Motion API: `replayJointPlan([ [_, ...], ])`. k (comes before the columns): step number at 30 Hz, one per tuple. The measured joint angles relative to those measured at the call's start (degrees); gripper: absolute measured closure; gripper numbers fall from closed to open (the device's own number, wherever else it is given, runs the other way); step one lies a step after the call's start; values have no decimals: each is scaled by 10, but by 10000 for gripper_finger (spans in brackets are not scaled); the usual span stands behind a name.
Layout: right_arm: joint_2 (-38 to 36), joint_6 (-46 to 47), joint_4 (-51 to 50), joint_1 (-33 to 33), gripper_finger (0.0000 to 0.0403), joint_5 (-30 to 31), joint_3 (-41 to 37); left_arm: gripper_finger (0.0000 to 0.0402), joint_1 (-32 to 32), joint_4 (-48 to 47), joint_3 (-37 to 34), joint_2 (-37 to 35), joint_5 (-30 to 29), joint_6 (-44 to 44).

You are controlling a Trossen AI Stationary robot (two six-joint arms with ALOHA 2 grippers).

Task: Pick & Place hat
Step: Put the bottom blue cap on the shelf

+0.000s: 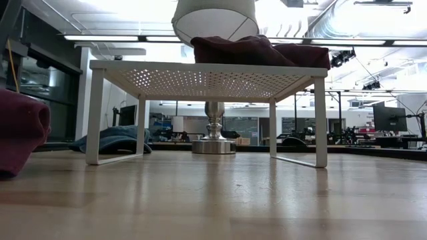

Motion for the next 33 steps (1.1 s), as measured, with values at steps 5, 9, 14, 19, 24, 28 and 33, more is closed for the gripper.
replayJointPlan([
  [5, 0, 11, -7, 0, 224, 1, 0, 392, 18, 0, -4, 0, 40, 29],
  [9, 0, 11, -7, 0, 224, 9, 0, 392, 27, 0, -20, 0, 36, 33],
  [14, 0, 11, -6, 0, 224, 12, 0, 392, 26, 0, -54, 0, -30, 31],
  [19, 0, 11, -7, 0, 224, 12, 0, 392, 26, 0, -98, 0, -45, 31],
  [24, 0, 11, -7, 0, 224, 12, 0, 392, 26, 0, -135, 0, -58, 45],
  [28, 0, 11, -7, 0, 224, 12, 0, 392, 26, 11, -164, 0, -81, 55],
  [33, 0, 11, -8, 0, 224, 12, 0, 392, 26, 38, -185, 0, -132, 49],
])
